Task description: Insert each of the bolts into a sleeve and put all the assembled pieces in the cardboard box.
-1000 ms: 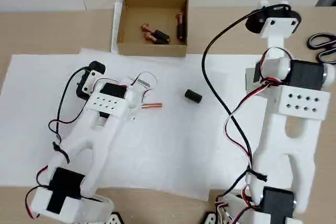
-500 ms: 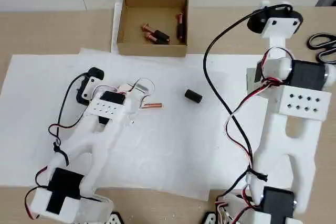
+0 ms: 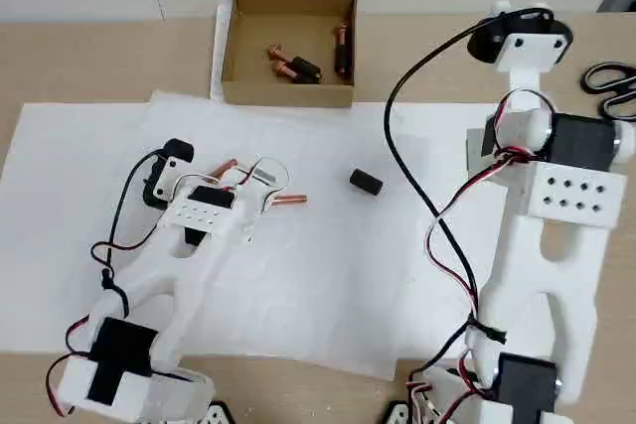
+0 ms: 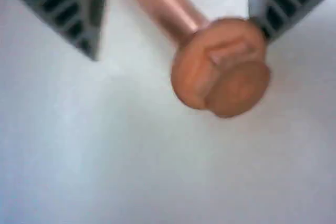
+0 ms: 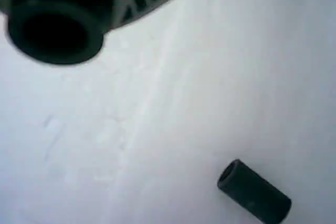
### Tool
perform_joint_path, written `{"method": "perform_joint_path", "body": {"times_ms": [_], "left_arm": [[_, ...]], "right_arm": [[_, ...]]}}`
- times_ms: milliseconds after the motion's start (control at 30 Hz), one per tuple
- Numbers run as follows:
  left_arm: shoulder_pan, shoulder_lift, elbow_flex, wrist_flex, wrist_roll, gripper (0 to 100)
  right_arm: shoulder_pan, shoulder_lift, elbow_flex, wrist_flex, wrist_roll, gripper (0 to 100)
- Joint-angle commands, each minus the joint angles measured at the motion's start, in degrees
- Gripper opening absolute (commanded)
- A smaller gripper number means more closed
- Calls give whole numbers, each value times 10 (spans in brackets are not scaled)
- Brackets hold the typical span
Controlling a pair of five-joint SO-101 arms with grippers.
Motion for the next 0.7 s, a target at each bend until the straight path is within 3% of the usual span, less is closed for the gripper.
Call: {"method": "perform_joint_path", "body": {"times_ms": [0, 300, 533, 667], "left_arm": [[3, -4, -1, -8, -15, 68], [5, -3, 0, -8, -22, 43], [47, -10, -7, -7, -53, 12], [42, -10, -52, 62, -79, 6]], "right_arm": [[5, -23, -4, 2, -6, 3], [5, -23, -4, 3, -6, 3], [5, -23, -4, 3, -6, 3], [6, -23, -4, 3, -6, 3]]}}
